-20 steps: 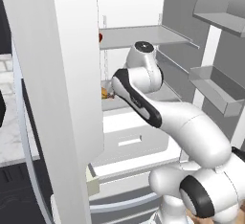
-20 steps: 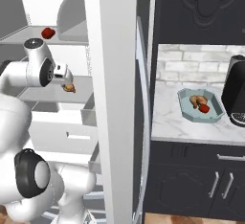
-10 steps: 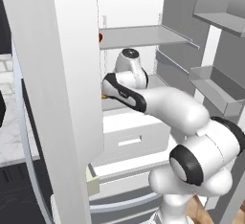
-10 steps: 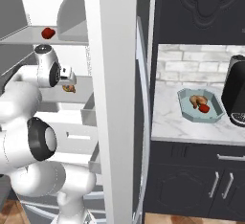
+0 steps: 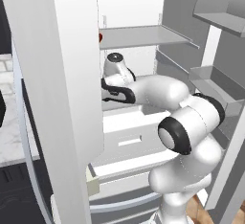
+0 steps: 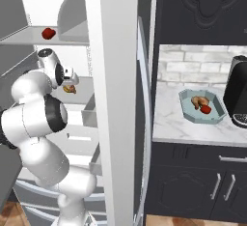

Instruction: Place one bell pepper and one chicken drumstick in each tupperware on the nearby counter, to pack two identical lunches.

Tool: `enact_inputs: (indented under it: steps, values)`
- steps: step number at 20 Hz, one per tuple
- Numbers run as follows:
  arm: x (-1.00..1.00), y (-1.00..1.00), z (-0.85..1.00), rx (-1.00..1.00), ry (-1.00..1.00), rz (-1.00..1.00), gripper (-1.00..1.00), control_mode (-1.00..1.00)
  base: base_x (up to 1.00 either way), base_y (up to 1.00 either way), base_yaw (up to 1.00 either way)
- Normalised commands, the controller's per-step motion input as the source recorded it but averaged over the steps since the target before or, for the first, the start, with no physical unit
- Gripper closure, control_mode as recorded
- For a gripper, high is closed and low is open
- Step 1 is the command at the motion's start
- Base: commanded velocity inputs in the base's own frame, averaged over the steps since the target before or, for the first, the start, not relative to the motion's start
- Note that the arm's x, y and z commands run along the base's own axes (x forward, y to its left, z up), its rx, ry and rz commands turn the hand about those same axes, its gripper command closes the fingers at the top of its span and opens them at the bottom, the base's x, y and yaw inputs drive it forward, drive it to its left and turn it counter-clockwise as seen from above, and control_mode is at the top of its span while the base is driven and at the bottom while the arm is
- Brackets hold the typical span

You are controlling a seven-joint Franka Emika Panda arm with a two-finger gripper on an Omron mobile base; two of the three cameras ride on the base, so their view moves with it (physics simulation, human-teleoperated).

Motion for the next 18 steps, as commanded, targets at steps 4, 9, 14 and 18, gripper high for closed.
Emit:
enact_inputs:
  steps: [4,9,14,18]
  values:
    - [0.62,0.01,-0.05,0.0,0.0,0.0,-1.0,-1.0,0.0,0.0,0.0]
    - [0.34,0.22,-0.21,0.0,0.0,0.0,-1.0,-1.0,0.0,0.0,0.0]
    - [0.19,0.16,-0.24,0.0,0.0,0.0,-1.0,-1.0,0.0,0.0,0.0]
    - [0.27,0.0,-0.18,0.0,0.0,0.0,-1.0,-1.0,0.0,0.0,0.0]
